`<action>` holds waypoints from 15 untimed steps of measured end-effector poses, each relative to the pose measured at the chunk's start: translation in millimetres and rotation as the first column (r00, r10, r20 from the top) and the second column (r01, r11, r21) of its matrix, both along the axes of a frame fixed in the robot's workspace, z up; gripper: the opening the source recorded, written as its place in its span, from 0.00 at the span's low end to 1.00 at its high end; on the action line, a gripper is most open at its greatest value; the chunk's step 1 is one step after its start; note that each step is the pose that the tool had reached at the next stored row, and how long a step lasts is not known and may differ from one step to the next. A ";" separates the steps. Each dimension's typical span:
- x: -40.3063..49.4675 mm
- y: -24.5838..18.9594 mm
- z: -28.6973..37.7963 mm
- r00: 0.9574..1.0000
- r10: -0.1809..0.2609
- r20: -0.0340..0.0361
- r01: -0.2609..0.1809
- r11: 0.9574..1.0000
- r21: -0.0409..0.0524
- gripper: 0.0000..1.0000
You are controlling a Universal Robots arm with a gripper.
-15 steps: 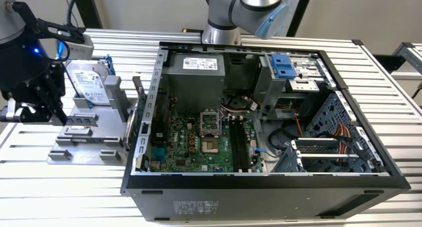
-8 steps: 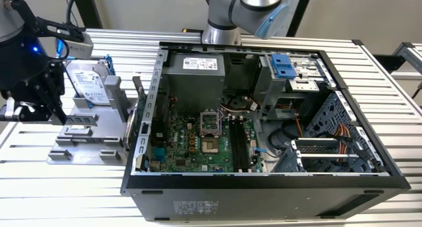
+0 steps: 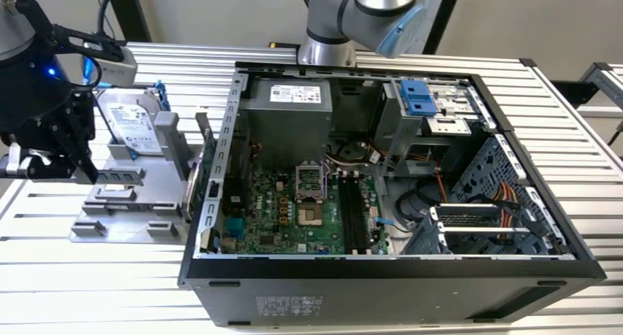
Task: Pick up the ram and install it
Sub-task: 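Pick up the ram and move it above insertion slot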
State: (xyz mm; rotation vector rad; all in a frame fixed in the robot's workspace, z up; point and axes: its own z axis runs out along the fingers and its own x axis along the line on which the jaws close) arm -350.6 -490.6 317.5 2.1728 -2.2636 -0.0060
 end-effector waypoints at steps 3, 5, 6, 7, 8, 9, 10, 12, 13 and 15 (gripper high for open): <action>0.0 0.0 1.5 1.000 0.000 0.000 0.000 1.000 0.000 0.00; 0.0 0.0 2.1 1.000 0.000 0.000 0.000 1.000 0.000 0.00; 0.0 0.0 2.6 1.000 0.000 0.000 0.000 1.000 0.000 0.00; 0.0 0.0 3.2 1.000 0.000 0.000 0.000 1.000 0.000 0.00; 0.0 0.0 4.0 1.000 0.000 0.000 0.000 1.000 0.000 0.00; 0.0 0.0 4.8 1.000 0.000 0.000 0.000 1.000 0.000 0.00; 0.0 0.0 5.8 1.000 0.000 0.000 0.000 1.000 0.000 0.00; 0.0 0.0 8.1 1.000 0.000 0.000 0.000 1.000 0.000 0.00; 0.0 0.0 9.4 1.000 0.000 0.000 0.000 1.000 0.000 0.00; 0.1 -0.1 12.4 1.000 0.000 0.000 0.000 1.000 0.000 0.00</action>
